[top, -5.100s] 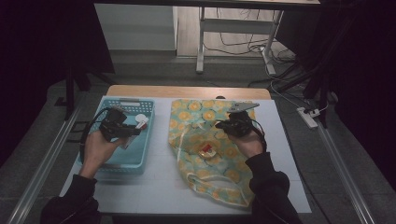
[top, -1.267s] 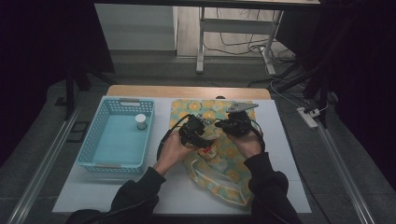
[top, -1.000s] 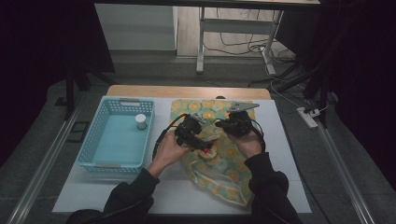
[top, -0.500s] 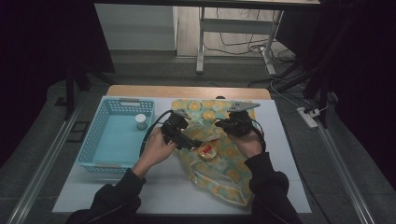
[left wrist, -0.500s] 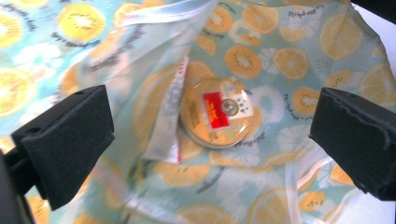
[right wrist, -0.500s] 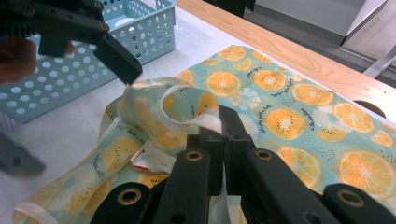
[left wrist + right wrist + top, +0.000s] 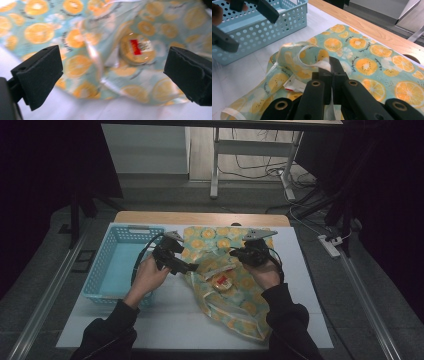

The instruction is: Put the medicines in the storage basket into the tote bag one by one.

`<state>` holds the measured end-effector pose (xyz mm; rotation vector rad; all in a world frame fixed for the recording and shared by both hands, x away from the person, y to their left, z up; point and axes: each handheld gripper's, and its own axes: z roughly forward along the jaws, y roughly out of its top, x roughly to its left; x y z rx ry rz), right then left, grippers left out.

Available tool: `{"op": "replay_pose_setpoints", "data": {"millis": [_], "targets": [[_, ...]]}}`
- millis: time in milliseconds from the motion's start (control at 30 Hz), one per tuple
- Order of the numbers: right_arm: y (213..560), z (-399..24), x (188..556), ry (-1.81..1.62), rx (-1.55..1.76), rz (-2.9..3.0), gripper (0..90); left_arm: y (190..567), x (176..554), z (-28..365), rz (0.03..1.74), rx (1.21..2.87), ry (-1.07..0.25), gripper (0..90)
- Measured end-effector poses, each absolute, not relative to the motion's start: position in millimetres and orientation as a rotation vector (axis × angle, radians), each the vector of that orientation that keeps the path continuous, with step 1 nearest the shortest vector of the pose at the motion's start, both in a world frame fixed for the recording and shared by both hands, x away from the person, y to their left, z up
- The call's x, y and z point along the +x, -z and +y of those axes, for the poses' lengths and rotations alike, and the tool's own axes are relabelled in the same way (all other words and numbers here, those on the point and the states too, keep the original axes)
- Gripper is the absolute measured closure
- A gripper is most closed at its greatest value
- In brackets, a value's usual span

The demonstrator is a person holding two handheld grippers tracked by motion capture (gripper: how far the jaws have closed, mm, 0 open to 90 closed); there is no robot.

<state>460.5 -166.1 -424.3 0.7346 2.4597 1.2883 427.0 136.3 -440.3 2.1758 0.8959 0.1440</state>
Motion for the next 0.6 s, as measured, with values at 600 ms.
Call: {"op": "replay_pose_setpoints", "data": {"millis": [600], "targets": [[426, -167, 461, -1.284, 0.739, 2.459, 89.9, 436, 435, 208, 1.114, 2.131, -0.318, 0.0]]}}
